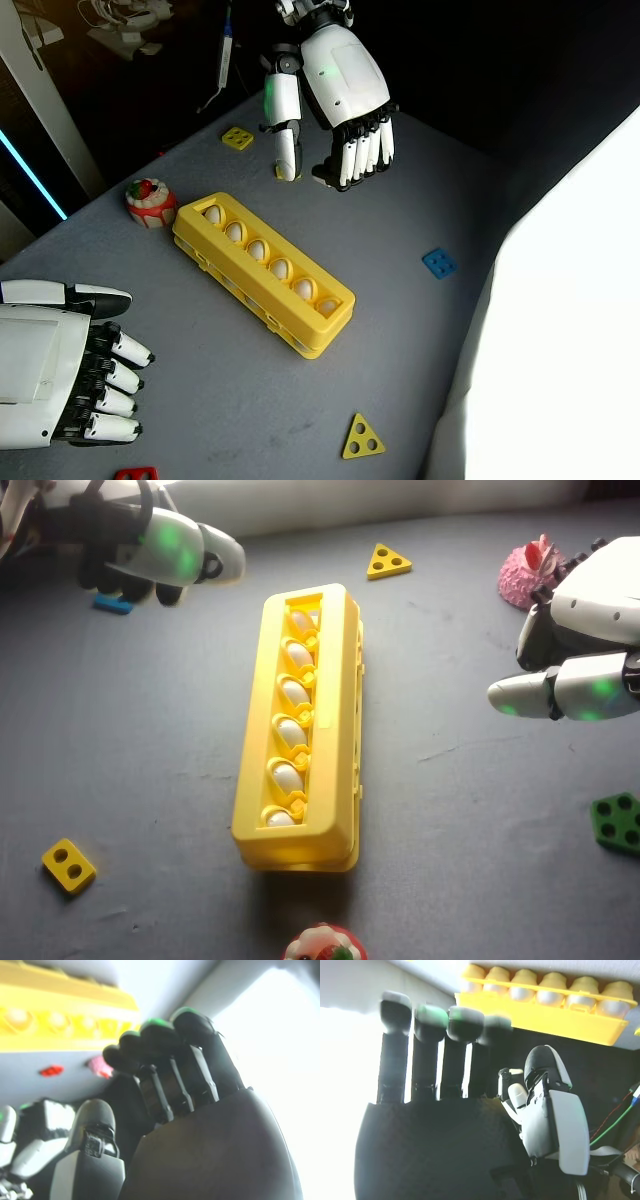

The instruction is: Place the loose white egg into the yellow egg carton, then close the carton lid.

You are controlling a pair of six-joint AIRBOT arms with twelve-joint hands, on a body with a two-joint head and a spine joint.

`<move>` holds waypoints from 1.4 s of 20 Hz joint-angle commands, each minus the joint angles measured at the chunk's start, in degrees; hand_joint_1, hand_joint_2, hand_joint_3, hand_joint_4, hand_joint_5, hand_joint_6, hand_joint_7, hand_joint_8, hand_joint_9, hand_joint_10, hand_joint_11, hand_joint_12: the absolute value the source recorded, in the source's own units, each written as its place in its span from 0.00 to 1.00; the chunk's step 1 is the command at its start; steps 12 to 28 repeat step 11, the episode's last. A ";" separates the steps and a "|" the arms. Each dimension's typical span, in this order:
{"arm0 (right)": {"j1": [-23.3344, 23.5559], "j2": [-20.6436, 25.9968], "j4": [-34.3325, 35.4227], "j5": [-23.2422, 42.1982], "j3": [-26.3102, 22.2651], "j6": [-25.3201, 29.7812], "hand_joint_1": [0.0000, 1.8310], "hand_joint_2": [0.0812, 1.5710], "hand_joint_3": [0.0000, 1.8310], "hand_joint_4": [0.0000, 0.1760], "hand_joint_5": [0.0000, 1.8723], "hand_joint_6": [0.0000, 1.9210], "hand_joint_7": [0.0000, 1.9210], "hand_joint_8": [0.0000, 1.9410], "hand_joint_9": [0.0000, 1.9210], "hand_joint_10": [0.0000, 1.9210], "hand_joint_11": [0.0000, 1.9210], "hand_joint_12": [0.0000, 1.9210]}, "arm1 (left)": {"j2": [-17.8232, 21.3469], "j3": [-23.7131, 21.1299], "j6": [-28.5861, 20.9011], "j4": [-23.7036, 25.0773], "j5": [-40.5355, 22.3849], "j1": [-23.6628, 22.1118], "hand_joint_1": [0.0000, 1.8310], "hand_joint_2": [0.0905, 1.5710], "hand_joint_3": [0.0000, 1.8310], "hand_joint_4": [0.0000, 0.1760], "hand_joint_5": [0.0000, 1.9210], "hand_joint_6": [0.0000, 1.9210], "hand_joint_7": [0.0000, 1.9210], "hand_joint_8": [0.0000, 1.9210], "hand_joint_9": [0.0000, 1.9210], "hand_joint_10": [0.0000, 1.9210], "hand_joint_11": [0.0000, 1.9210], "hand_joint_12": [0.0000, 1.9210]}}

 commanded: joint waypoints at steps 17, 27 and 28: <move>0.16 0.25 0.21 7.88 -0.12 -0.20 0.05 0.82 0.00 1.00 0.76 1.00 0.78 1.00 0.80 1.00 0.81 1.00 | 0.26 -2.35 0.01 1.50 1.22 -2.72 0.04 0.86 0.00 0.00 0.58 1.00 0.63 1.00 0.64 1.00 0.62 1.00; 0.16 0.25 0.21 7.88 -0.12 -0.20 0.05 0.82 0.00 1.00 0.76 1.00 0.78 1.00 0.80 1.00 0.81 1.00 | 0.26 -2.35 0.01 1.50 1.22 -2.72 0.04 0.86 0.00 0.00 0.58 1.00 0.63 1.00 0.64 1.00 0.62 1.00; 0.16 0.25 0.21 7.88 -0.12 -0.20 0.05 0.82 0.00 1.00 0.76 1.00 0.78 1.00 0.80 1.00 0.81 1.00 | 0.26 -2.35 0.01 1.50 1.22 -2.72 0.04 0.86 0.00 0.00 0.58 1.00 0.63 1.00 0.64 1.00 0.62 1.00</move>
